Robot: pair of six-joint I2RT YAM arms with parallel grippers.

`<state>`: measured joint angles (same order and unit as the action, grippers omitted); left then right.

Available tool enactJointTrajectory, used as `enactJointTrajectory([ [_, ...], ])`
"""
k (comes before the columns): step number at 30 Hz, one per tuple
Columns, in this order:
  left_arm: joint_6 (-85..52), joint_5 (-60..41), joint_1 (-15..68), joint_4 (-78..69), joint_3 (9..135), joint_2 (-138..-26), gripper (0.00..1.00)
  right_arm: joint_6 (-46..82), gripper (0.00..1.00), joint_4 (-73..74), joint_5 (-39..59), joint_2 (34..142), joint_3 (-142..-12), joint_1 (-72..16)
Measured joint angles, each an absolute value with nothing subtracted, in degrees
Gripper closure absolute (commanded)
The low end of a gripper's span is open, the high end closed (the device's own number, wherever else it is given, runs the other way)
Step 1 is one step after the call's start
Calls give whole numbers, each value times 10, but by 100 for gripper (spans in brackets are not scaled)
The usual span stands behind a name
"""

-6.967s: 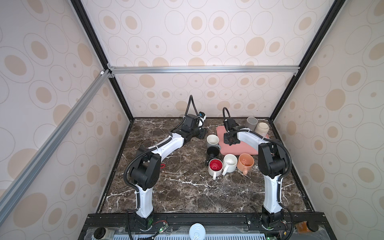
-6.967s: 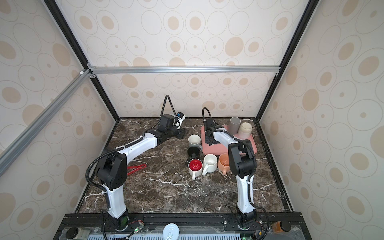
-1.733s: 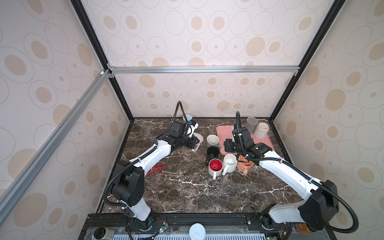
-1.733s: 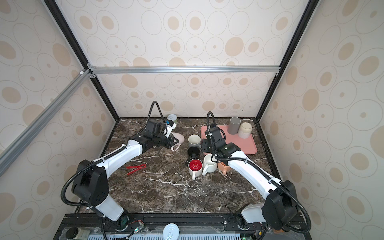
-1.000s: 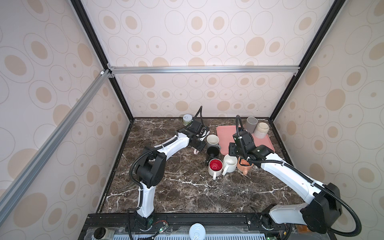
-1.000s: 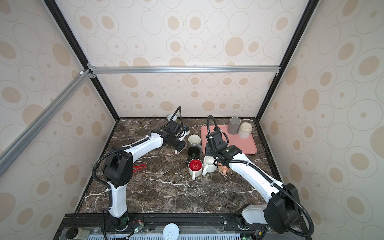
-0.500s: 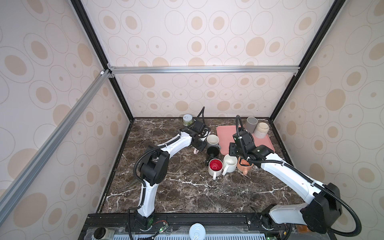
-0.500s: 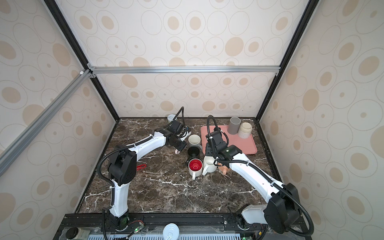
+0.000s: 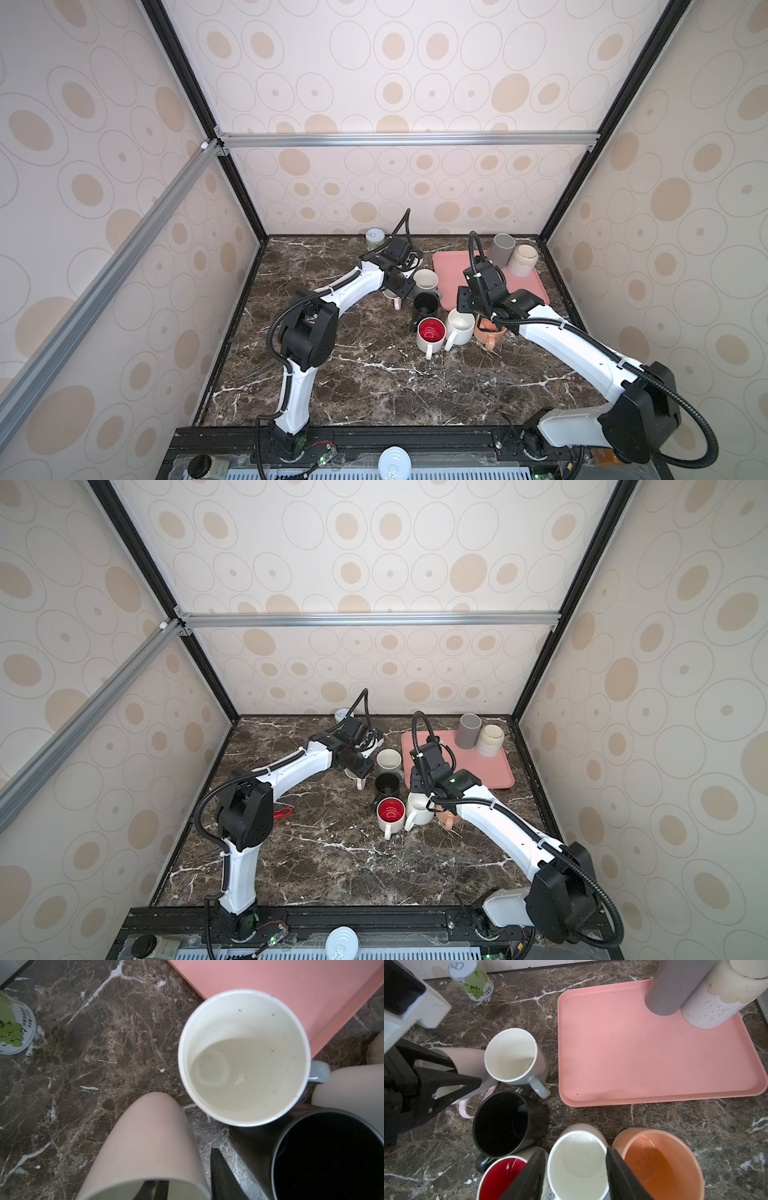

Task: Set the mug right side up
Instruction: 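Lower the pink mug upright beside the white mug while the right gripper withdraws, then open the left gripper and raise it while the right gripper moves over the grey mug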

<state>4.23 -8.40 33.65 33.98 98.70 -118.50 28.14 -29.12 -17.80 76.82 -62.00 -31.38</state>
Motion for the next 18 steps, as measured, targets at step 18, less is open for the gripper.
enactJointTrajectory([
  [18,42,-84,337,341,1016,-1180,61,282,49,-291,-176,777,-620,-314],
])
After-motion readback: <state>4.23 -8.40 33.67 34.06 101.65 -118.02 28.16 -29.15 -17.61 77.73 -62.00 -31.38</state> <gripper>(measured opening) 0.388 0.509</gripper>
